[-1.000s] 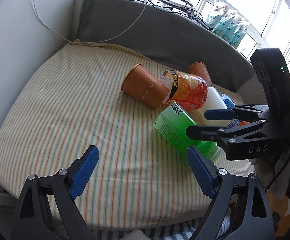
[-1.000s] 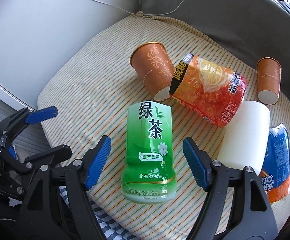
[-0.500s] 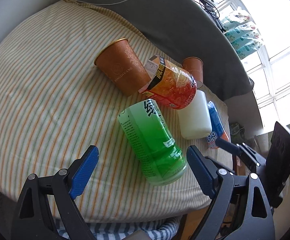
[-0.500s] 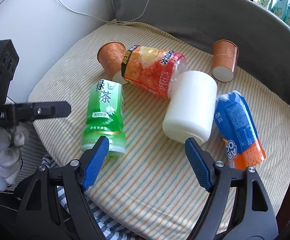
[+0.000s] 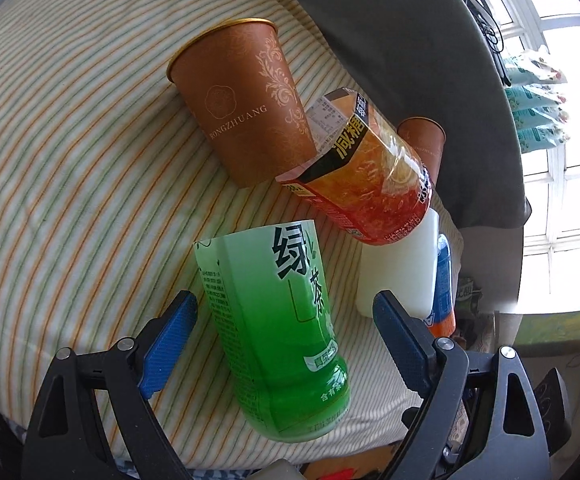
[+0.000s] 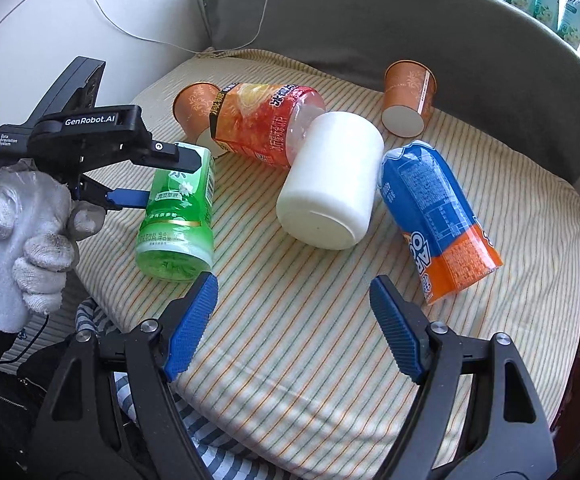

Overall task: Flip cup upright
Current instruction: 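Close the left gripper around the lying green cup, then lift and rotate the green cup with the left gripper, open end up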

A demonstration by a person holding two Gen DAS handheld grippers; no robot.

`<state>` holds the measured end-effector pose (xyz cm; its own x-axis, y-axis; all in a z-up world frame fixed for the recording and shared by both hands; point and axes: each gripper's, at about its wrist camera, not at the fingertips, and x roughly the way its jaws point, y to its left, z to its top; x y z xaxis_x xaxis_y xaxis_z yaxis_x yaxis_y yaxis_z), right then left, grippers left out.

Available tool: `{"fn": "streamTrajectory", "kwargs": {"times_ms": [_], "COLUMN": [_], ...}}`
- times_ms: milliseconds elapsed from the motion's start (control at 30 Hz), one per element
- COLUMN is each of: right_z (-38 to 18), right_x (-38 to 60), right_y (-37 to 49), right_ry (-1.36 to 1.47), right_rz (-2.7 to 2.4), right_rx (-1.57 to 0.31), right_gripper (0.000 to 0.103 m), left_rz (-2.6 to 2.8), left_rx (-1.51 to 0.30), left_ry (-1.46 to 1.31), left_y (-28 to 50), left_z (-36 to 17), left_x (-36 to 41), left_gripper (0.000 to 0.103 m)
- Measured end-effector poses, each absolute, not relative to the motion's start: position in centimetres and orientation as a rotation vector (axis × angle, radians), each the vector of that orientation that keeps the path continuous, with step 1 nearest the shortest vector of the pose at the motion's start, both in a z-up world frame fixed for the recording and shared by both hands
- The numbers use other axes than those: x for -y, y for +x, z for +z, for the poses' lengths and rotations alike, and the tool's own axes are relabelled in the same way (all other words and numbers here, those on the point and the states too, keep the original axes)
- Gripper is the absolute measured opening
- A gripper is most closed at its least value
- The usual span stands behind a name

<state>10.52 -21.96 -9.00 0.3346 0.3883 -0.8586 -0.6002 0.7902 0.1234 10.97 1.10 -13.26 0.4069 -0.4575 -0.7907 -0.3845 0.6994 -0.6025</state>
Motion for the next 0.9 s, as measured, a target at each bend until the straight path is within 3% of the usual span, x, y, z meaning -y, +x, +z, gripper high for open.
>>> {"fn": "streamTrajectory", "kwargs": {"times_ms": [100, 267, 900], "right_z": [-9.3, -9.8, -10.2], "right_x": [22.5, 23.2, 24.0], "right_y": [10.6, 10.7, 10.5], "right_ry": [-0.218, -0.203, -0.131], "right_rz": [0.65, 0.643, 0.635], "right_rx": [-1.047, -1.051, -1.055], "right_gripper": [0.081, 0.081, 0.081], "left_rz": [-0.035, -0.016, -0.058], "left_rx": [-1.189, -1.199, -0.931], "left_ry": [-0.795, -0.768, -0.387], "left_y": [11.4, 11.8, 10.8], "left_z": [-13.1, -13.7, -8.4], "left_x": [-0.5, -0.4, 3.2], "left_gripper": [0.086, 0.063, 0.06]}}
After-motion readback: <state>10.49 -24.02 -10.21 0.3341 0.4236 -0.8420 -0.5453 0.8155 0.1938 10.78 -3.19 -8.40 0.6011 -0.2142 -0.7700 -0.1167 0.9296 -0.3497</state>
